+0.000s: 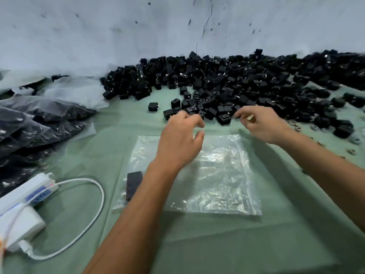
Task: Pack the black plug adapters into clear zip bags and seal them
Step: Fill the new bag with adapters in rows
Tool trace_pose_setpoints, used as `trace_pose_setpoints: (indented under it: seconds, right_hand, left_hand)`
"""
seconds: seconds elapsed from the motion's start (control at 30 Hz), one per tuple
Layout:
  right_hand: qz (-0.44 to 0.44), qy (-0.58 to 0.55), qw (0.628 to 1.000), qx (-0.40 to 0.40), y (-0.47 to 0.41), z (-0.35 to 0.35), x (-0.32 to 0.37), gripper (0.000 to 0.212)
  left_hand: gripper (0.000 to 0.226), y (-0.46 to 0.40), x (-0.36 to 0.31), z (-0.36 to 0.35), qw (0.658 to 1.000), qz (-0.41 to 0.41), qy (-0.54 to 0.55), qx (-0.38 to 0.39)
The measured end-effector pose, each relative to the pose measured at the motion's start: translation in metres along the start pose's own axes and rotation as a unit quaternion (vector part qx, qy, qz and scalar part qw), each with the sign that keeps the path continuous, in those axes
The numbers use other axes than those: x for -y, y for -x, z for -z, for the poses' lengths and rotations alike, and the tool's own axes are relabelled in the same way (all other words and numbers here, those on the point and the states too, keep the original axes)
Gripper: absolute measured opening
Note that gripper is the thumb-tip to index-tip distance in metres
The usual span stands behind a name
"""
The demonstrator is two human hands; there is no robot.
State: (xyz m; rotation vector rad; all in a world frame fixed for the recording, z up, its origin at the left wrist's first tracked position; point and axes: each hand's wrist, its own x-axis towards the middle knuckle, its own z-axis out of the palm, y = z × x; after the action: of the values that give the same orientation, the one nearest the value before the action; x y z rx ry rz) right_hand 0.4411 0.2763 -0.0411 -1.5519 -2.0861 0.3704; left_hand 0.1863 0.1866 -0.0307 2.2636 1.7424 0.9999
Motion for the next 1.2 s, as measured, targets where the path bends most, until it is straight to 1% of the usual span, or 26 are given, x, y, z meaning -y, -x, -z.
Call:
trace_pose_setpoints:
  seconds: [0.07, 0.1, 0.13, 0.2, 0.27, 0.33, 0.37, 0.43, 0.5, 0.57, 0.63, 0.7, 0.73, 0.77, 0.8, 0.83, 0.87, 0.93, 1.0, 1.07, 1.17, 1.2]
  right_hand:
    - [0.087, 0.127, 0.985, 0.077, -0.016, -0.009, 0.007, 0.042]
    - [0.107, 0.167, 0.974, 0.111, -0.024, -0.013, 0.009, 0.049]
    - [0.106, 0.182, 0.968, 0.138, -0.030, -0.015, 0.010, 0.051]
    - [0.097, 0.190, 0.963, 0.163, -0.037, -0.019, 0.011, 0.045]
    - [0.086, 0.210, 0.964, 0.141, -0.036, -0.022, 0.010, 0.035]
    - [0.063, 0.199, 0.975, 0.075, -0.025, -0.020, 0.005, 0.020]
    - [0.051, 0.183, 0.981, 0.039, -0.019, -0.018, 0.002, 0.016]
    - [0.018, 0.176, 0.984, -0.007, -0.007, -0.014, -0.005, 0.022]
    - [-0.022, 0.186, 0.982, -0.026, 0.001, -0.010, -0.012, 0.031]
    - [-0.065, 0.182, 0.981, -0.030, 0.006, -0.006, -0.015, 0.033]
    - [-0.097, 0.183, 0.978, -0.005, 0.010, -0.001, -0.016, 0.032]
    - [-0.094, 0.192, 0.976, 0.038, 0.017, 0.005, -0.016, 0.028]
    - [-0.083, 0.186, 0.978, 0.044, 0.020, 0.007, -0.017, 0.026]
    - [-0.078, 0.164, 0.982, 0.044, 0.026, 0.010, -0.017, 0.023]
    - [-0.085, 0.115, 0.989, 0.040, 0.032, 0.013, -0.016, 0.020]
    - [-0.107, 0.035, 0.993, 0.037, 0.038, 0.017, -0.014, 0.017]
    - [-0.134, -0.064, 0.988, 0.040, 0.044, 0.021, -0.011, 0.015]
    - [-0.170, -0.238, 0.954, 0.063, 0.057, 0.028, -0.004, 0.017]
    - [-0.175, -0.335, 0.922, 0.084, 0.069, 0.033, -0.002, 0.018]
    - [-0.167, -0.393, 0.899, 0.095, 0.079, 0.037, -0.003, 0.020]
    - [-0.165, -0.383, 0.906, 0.077, 0.091, 0.039, -0.007, 0.036]
    - [-0.168, -0.393, 0.901, 0.075, 0.093, 0.039, -0.007, 0.037]
  left_hand:
    - [0.021, -0.007, -0.028, -0.007, 0.992, -0.066, 0.040, 0.102]
    - [0.028, -0.010, -0.039, -0.011, 0.985, -0.086, 0.046, 0.142]
    - [0.035, -0.013, -0.049, -0.016, 0.978, -0.101, 0.043, 0.175]
    - [0.045, -0.015, -0.067, -0.025, 0.963, -0.125, 0.034, 0.238]
    - [0.055, -0.014, -0.078, -0.032, 0.946, -0.146, 0.013, 0.291]
    - [0.062, -0.014, -0.080, -0.034, 0.939, -0.158, -0.007, 0.306]
    - [0.061, -0.015, -0.078, -0.034, 0.939, -0.160, -0.009, 0.303]
    - [0.053, -0.017, -0.071, -0.032, 0.944, -0.164, -0.009, 0.287]
    - [0.043, -0.018, -0.066, -0.031, 0.944, -0.162, -0.028, 0.287]
    - [0.039, -0.019, -0.062, -0.030, 0.940, -0.151, -0.054, 0.301]
    - [0.046, -0.020, -0.063, -0.030, 0.940, -0.140, -0.061, 0.305]
    - [0.057, -0.018, -0.066, -0.032, 0.940, -0.139, -0.057, 0.307]
    - [0.059, -0.017, -0.068, -0.034, 0.937, -0.144, -0.058, 0.312]
    - [0.057, -0.015, -0.071, -0.036, 0.933, -0.152, -0.063, 0.319]
    - [0.053, -0.014, -0.072, -0.038, 0.929, -0.161, -0.071, 0.324]
    - [0.047, -0.014, -0.073, -0.039, 0.927, -0.167, -0.081, 0.326]
    - [0.040, -0.015, -0.073, -0.039, 0.926, -0.171, -0.091, 0.324]
    - [0.030, -0.018, -0.071, -0.035, 0.929, -0.175, -0.099, 0.311]
    - [0.032, -0.020, -0.069, -0.032, 0.934, -0.171, -0.094, 0.300]
    - [0.044, -0.020, -0.072, -0.030, 0.933, -0.163, -0.090, 0.308]
    - [0.051, -0.014, -0.082, -0.030, 0.914, -0.162, -0.112, 0.354]
    - [0.051, -0.012, -0.084, -0.030, 0.910, -0.166, -0.120, 0.360]
